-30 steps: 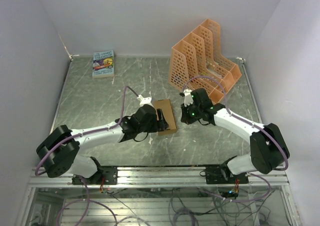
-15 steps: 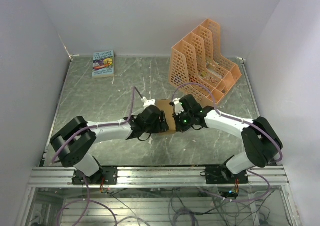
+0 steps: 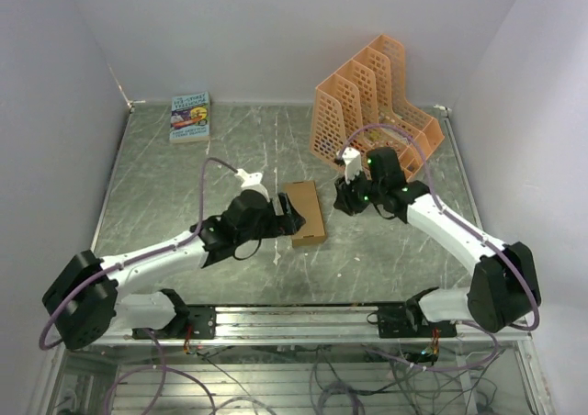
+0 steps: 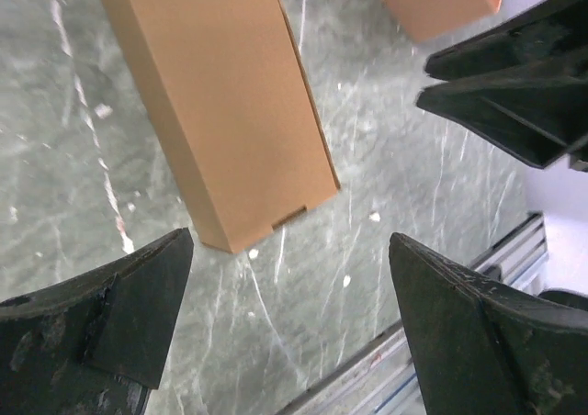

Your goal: Fold the paper box

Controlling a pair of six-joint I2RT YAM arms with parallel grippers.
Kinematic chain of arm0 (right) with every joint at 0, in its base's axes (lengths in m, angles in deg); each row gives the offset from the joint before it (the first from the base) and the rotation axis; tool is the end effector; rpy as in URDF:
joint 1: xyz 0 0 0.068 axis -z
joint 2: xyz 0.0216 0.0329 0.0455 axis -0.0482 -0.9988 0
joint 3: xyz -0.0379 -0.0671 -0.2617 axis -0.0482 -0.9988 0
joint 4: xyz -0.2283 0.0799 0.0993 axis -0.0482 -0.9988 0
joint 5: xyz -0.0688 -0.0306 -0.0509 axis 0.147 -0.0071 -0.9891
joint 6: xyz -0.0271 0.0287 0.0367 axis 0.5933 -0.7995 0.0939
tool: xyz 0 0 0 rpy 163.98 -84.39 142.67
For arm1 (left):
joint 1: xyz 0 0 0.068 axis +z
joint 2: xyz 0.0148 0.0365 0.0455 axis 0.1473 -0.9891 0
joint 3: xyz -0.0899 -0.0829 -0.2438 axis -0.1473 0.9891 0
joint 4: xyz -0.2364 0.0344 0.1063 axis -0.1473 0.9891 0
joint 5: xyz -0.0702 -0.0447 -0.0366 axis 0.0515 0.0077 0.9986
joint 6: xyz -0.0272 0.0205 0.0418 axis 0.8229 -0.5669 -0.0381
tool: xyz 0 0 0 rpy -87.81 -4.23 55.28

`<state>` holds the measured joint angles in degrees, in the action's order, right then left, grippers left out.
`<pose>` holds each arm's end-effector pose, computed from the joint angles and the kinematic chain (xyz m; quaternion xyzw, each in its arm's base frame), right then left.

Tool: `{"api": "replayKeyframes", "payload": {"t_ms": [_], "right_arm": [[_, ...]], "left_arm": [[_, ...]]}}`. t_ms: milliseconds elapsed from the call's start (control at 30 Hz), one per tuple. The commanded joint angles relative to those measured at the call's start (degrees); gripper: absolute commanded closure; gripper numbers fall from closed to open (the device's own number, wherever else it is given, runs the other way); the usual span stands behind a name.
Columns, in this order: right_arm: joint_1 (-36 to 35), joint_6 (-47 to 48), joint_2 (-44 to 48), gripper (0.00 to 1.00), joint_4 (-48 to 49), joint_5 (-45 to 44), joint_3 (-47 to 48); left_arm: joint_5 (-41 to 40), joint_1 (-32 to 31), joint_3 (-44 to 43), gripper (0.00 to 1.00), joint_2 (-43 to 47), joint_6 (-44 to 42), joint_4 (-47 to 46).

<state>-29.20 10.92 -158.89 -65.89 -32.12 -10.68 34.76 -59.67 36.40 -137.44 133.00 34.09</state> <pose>0.2436 0.1335 0.2356 -0.3119 0.8660 0.2095 0.3299 0.1684 -0.2010 0.2242 -0.0208 0.8682 -0.3381 0.3626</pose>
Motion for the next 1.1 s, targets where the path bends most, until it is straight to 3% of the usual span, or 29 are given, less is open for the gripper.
{"api": "replayKeyframes", "payload": {"t_ms": [0,67,133,233,333,567,767,1067], "right_arm": [[3.6,11.0,-1.3,0.61,0.4,13.3,5.2],[6.3,10.7,-5.5,0.55,-2.4,21.0,9.4],[9.9,12.1,-7.4,0.53,-4.7,27.2,10.6],[16.4,11.3,-3.7,0.5,-1.4,34.0,5.2],[19.9,10.1,1.7,0.38,2.6,35.5,0.5],[27.3,8.4,2.2,0.35,1.9,40.5,1.5],[28.3,8.7,0.9,0.35,0.8,42.9,2.0],[27.8,7.2,-1.2,0.3,2.1,42.9,0.1]], "left_arm": [[7.9,6.4,1.6,0.01,1.3,-0.2,-7.1],[7.9,7.7,-3.0,0.01,-1.4,-0.8,-3.2],[3.4,7.4,-11.4,0.01,-6.0,-1.1,7.3],[-9.1,2.9,-24.8,0.01,-13.8,0.9,24.8],[-16.4,-0.6,-32.6,0.01,-19.0,3.1,34.8],[-20.6,-3.9,-44.9,0.01,-29.5,1.5,43.7],[-21.2,-4.9,-55.4,0.01,-39.3,-0.7,49.9],[-20.2,-4.8,-59.1,0.01,-43.5,-2.6,49.6]]}}
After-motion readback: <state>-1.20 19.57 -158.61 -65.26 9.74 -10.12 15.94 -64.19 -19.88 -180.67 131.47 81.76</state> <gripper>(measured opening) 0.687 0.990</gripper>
